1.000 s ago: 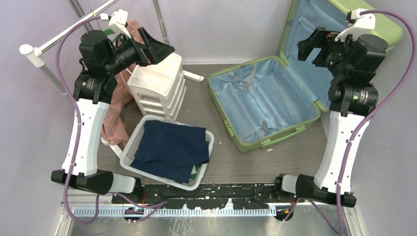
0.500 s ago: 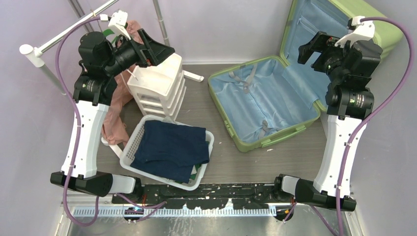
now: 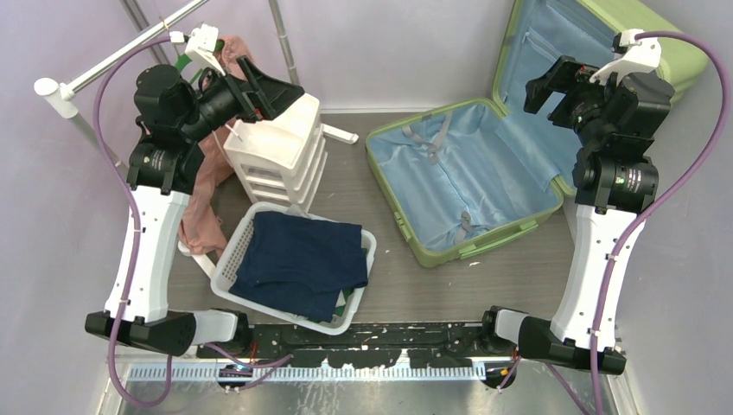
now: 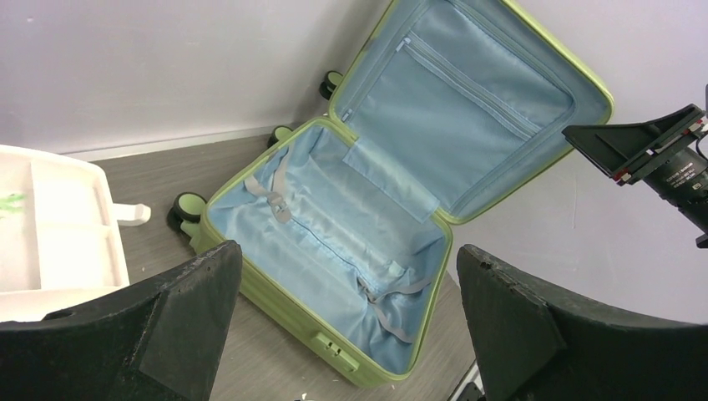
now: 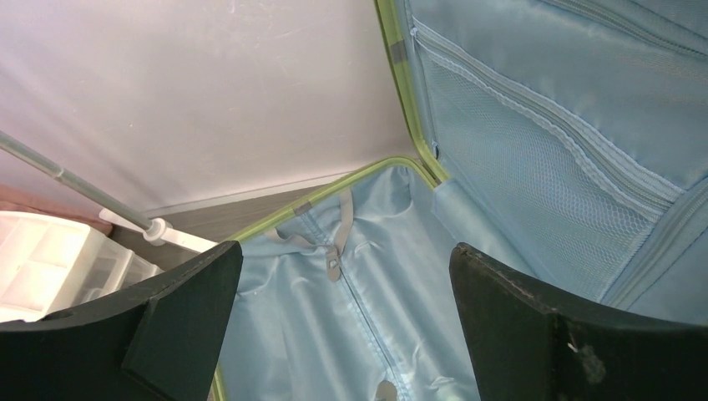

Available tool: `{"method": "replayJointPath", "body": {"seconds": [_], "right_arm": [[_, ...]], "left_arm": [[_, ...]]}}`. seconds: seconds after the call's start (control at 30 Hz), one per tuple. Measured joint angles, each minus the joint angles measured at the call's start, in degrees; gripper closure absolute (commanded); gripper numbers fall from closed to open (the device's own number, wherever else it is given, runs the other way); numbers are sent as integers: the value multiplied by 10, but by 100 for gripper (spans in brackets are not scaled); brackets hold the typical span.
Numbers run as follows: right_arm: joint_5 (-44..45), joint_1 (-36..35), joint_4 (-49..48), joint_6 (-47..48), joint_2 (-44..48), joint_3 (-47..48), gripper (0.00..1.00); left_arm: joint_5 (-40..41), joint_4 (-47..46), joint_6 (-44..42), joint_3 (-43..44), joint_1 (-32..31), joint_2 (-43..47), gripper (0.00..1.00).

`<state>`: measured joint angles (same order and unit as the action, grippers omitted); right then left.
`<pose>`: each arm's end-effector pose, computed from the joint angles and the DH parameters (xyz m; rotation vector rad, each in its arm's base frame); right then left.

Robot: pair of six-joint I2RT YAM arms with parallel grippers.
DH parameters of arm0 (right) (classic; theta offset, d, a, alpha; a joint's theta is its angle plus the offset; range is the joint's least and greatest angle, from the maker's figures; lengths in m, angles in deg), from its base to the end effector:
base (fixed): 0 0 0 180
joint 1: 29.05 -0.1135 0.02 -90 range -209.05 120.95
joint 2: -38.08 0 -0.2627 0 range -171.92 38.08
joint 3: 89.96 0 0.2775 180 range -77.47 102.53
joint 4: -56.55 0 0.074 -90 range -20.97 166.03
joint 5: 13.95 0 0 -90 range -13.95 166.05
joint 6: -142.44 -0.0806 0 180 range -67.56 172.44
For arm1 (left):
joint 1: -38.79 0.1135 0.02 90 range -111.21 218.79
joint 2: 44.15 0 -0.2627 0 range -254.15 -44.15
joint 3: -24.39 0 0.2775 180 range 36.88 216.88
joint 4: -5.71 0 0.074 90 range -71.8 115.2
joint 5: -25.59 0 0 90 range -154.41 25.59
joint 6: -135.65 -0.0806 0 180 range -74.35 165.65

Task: Open, take out, and arrange the luggage
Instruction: Reset both arms

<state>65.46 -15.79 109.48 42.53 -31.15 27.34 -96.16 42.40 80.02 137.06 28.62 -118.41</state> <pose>0.2613 -0.0464 0.5526 0.1937 1.6439 0.1085 0.2963 -0.0962 0.5430 0.1211 1.6363 -1.0293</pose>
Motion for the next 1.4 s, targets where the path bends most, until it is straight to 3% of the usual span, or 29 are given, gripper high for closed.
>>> {"method": "replayJointPath", "body": {"seconds": [1.4], "right_arm": [[-2, 0, 0, -6, 0, 0, 0]], "left_arm": [[0, -17, 12, -50, 13, 45, 0]]}}
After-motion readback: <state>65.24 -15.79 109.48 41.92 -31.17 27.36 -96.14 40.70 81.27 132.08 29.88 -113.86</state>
